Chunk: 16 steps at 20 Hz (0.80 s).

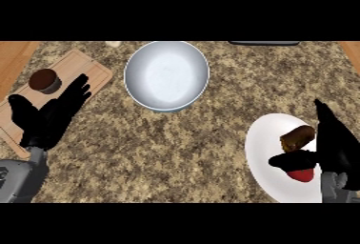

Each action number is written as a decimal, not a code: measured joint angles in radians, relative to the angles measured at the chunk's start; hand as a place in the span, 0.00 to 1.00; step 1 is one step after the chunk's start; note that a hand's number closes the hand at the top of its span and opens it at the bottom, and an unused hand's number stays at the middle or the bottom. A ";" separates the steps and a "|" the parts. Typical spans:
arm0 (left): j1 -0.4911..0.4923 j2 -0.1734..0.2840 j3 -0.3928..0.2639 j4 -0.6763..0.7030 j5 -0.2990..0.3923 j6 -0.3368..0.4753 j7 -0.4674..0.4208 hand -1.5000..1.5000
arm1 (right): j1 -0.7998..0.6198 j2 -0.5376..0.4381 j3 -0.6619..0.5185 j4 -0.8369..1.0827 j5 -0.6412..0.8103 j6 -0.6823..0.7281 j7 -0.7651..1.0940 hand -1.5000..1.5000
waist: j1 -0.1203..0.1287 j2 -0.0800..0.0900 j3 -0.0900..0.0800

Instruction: Pick the tomato from the plate and place it in the bowl

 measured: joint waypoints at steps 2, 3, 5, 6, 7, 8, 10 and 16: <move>0.004 -0.005 0.001 -0.006 0.001 0.001 0.005 0.50 | -0.033 0.010 -0.013 0.011 -0.018 0.032 0.012 0.00 | -0.003 -0.001 0.001; 0.004 -0.006 0.004 -0.001 -0.003 0.003 0.005 0.50 | -0.035 0.010 -0.023 0.012 -0.029 0.046 0.013 0.00 | -0.007 -0.001 0.001; 0.008 -0.013 0.002 -0.005 -0.008 0.008 0.007 0.50 | -0.045 0.024 -0.020 0.024 -0.026 0.066 0.021 0.00 | -0.009 -0.002 0.001; 0.011 -0.008 0.006 -0.007 -0.006 0.001 0.007 0.50 | -0.052 0.033 -0.020 0.031 -0.025 0.076 0.023 0.00 | -0.009 -0.002 0.001; 0.017 -0.002 0.010 -0.016 -0.001 -0.007 0.011 0.50 | -0.054 0.040 -0.020 0.041 -0.020 0.084 0.025 0.00 | -0.008 -0.002 0.001; 0.008 -0.003 0.013 -0.011 -0.001 -0.007 0.015 0.50 | -0.063 0.047 -0.021 0.055 -0.018 0.092 0.026 0.00 | -0.010 -0.002 0.002; 0.003 -0.007 0.018 -0.010 -0.001 -0.006 0.018 0.50 | -0.066 0.051 -0.029 0.067 -0.017 0.110 0.026 0.00 | -0.014 -0.002 0.002; 0.027 -0.015 0.021 -0.022 -0.014 -0.007 0.010 0.50 | -0.061 0.054 -0.079 0.091 -0.022 0.151 0.015 0.00 | -0.018 -0.003 0.003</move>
